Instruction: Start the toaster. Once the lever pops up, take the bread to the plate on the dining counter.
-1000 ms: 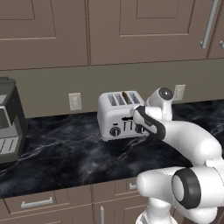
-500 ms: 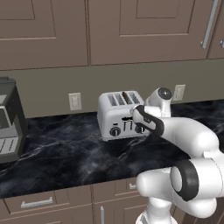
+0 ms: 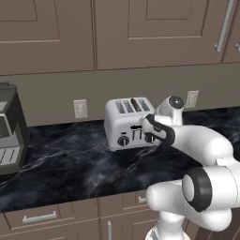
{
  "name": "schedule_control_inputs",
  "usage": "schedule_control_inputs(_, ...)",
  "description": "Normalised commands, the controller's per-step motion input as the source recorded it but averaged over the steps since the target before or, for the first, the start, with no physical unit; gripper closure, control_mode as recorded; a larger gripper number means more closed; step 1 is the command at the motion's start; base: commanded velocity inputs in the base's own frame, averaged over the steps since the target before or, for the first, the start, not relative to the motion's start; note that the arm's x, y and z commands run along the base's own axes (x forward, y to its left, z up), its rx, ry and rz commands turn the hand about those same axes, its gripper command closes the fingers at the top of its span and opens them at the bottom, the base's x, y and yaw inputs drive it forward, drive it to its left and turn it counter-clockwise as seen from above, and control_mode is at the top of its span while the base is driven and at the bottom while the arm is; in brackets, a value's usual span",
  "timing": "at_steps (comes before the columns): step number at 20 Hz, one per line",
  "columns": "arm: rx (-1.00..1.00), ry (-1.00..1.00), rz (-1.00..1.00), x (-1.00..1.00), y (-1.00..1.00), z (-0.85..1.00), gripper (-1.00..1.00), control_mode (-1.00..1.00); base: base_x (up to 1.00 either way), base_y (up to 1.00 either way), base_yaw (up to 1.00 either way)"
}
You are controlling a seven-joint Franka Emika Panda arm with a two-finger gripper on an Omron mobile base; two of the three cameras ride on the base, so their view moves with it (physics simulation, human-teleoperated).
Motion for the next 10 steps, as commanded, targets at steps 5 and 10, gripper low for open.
schedule_control_inputs(5, 0.0, 0.0, 0.0, 0.0, 0.0, -0.04, -1.0, -1.0, 0.0, 0.0, 0.0)
schedule_control_inputs(10, 0.0, 0.0, 0.0, 0.0, 0.0, 0.0, -1.0, -1.0, 0.0, 0.0, 0.0)
